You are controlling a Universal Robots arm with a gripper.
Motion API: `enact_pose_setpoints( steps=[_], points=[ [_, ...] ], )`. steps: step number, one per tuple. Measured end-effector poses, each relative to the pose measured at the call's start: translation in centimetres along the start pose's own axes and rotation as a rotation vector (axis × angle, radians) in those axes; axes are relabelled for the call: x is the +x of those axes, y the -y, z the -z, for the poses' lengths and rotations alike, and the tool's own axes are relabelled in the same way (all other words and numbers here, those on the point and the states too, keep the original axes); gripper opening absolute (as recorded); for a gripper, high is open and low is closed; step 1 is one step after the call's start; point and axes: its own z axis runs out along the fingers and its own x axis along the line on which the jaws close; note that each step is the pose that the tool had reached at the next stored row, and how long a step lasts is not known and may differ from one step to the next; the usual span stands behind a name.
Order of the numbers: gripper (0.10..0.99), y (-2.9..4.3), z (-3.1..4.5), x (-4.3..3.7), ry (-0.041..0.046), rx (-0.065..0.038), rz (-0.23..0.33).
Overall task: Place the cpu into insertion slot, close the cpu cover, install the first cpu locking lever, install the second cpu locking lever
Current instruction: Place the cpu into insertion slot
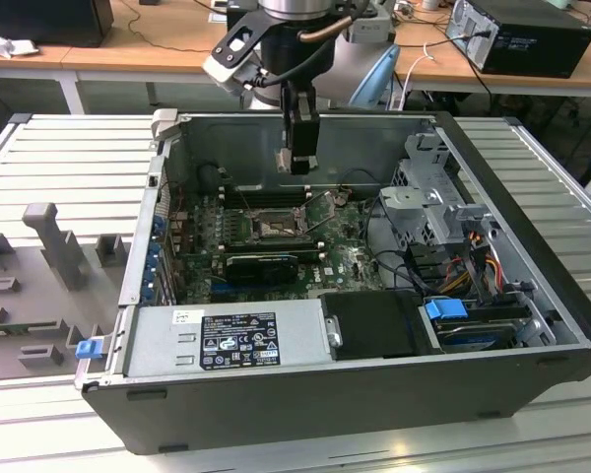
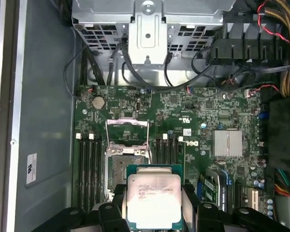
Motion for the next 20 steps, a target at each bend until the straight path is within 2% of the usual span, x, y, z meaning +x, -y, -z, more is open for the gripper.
enact_pose_setpoints(
  steps=[9, 20],
  points=[
    [0.537, 0.13, -1.78, -0.03, -0.0002, 0.000, 0.000],
    [0.537, 0.22, -3.04, -0.06, -0.0002, 0.000, 0.000]
  ],
)
